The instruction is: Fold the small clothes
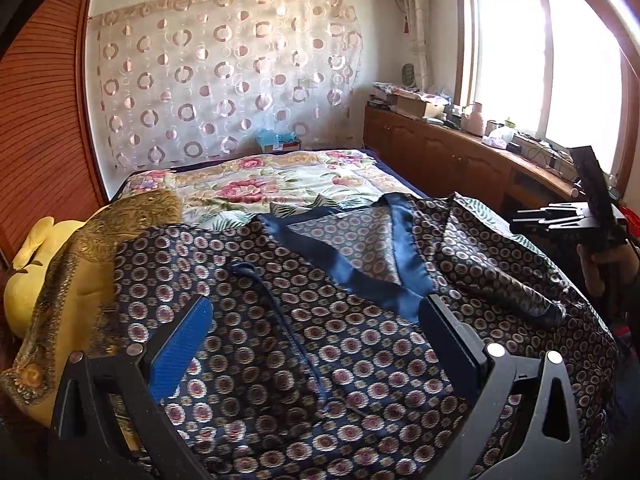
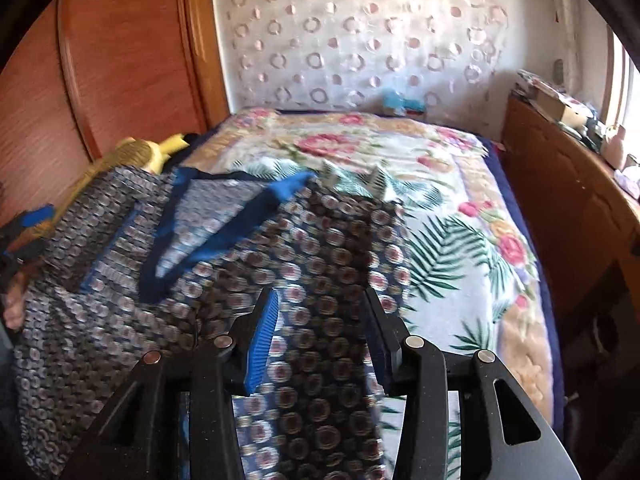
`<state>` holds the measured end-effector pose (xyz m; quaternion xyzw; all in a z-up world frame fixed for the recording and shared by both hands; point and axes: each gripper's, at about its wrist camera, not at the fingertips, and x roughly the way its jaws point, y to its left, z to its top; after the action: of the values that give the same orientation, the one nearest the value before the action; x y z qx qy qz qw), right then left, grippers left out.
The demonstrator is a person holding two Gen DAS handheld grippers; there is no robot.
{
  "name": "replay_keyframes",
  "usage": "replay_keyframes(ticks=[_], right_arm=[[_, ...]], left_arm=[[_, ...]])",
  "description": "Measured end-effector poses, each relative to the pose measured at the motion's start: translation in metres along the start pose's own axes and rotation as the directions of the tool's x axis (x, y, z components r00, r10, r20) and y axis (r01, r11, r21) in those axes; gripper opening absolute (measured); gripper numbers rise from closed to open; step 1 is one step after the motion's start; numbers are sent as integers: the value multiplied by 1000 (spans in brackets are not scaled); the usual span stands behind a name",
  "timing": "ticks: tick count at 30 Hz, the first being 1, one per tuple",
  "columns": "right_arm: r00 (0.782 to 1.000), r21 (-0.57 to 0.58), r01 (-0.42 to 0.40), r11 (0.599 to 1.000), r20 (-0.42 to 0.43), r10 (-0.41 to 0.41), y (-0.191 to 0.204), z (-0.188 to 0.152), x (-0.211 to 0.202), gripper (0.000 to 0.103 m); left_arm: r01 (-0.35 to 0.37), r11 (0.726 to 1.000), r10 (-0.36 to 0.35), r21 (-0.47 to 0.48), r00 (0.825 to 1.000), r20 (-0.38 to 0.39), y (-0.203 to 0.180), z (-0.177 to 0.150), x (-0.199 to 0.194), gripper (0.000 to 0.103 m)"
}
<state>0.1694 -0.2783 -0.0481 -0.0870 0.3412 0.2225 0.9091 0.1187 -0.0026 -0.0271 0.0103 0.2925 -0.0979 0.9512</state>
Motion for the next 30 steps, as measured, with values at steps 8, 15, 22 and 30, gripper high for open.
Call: replay_keyframes(ticks=[8, 15, 22, 30], right_arm=[[981, -30, 118, 993, -149, -121, -3, 11, 57, 44], [979, -82, 115, 990, -160, -127, 3, 17, 73, 3], [984, -31, 159, 987, -82, -161, -14, 24, 53, 2], [973, 6, 200, 980, -122, -197, -42, 25, 67, 2]], left_arm=[[-37, 999, 37, -13, 999, -18, 17, -4, 3, 103], [-51, 998, 51, -21, 998, -31, 24, -8, 6, 103], [-64, 998, 64, -15, 997, -33, 31, -6, 6, 103], [-86, 996, 85, -22, 995, -51, 58, 6, 12, 103]])
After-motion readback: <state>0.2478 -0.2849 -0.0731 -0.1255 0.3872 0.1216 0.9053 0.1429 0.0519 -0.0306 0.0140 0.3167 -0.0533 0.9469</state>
